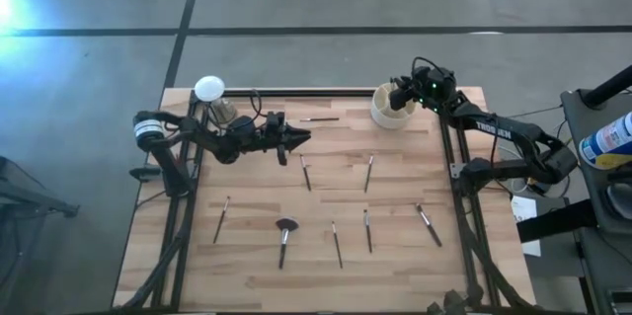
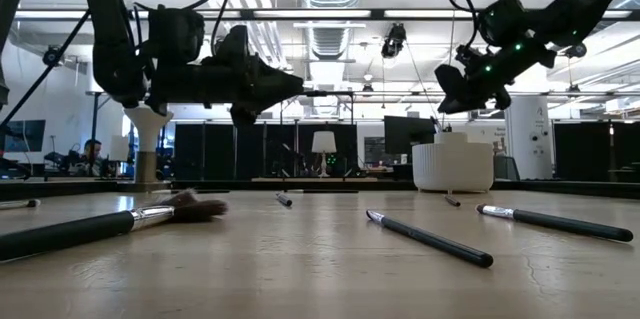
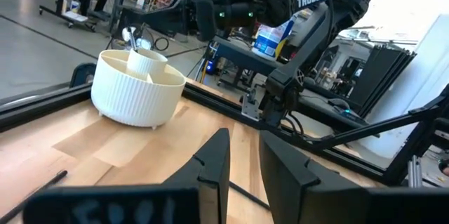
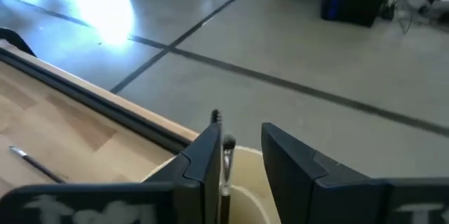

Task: Put items in baskets/containers
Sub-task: Put the black eyeshadow brush into the white pen organizer

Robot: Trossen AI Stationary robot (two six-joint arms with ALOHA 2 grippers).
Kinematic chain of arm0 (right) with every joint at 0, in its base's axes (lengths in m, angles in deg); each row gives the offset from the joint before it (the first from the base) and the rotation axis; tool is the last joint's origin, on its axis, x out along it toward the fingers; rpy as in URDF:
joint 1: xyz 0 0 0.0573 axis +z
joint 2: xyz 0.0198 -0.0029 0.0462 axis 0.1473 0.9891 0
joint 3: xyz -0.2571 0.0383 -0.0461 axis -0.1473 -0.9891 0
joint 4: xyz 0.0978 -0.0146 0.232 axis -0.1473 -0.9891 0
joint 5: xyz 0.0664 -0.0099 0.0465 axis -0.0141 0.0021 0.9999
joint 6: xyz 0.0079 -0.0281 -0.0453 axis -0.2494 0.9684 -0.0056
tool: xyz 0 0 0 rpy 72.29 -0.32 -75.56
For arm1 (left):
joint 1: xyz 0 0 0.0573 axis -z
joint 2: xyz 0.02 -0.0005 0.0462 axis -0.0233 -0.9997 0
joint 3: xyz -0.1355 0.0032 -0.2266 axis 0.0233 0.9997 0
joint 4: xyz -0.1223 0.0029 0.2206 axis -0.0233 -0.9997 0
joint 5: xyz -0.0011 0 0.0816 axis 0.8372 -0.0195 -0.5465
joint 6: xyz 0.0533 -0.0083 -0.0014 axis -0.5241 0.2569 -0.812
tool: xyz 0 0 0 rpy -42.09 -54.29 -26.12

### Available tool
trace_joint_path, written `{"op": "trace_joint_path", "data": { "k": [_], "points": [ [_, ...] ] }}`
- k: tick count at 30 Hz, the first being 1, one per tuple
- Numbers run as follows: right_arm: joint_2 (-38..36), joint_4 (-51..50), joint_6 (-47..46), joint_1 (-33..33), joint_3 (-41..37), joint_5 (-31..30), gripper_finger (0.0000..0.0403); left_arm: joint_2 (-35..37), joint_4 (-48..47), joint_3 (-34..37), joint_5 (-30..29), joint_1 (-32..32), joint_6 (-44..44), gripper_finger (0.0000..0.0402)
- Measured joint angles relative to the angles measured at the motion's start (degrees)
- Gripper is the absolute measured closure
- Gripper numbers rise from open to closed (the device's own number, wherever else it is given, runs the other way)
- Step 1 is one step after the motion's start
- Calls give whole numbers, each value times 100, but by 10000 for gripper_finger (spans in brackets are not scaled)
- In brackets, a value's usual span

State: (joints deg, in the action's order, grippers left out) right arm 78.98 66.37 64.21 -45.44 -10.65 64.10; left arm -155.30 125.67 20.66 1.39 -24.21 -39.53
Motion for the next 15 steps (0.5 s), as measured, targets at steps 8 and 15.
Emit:
{"op": "trace_joint_path", "data": {
  "k": [8,15],
  "points": [
    [-153,-332,82,38,0,28,330,0,124,-8,-2,11,142,331],
    [-857,-312,451,536,-143,39,391,2,688,-12,-2,11,376,331]
  ]
}}
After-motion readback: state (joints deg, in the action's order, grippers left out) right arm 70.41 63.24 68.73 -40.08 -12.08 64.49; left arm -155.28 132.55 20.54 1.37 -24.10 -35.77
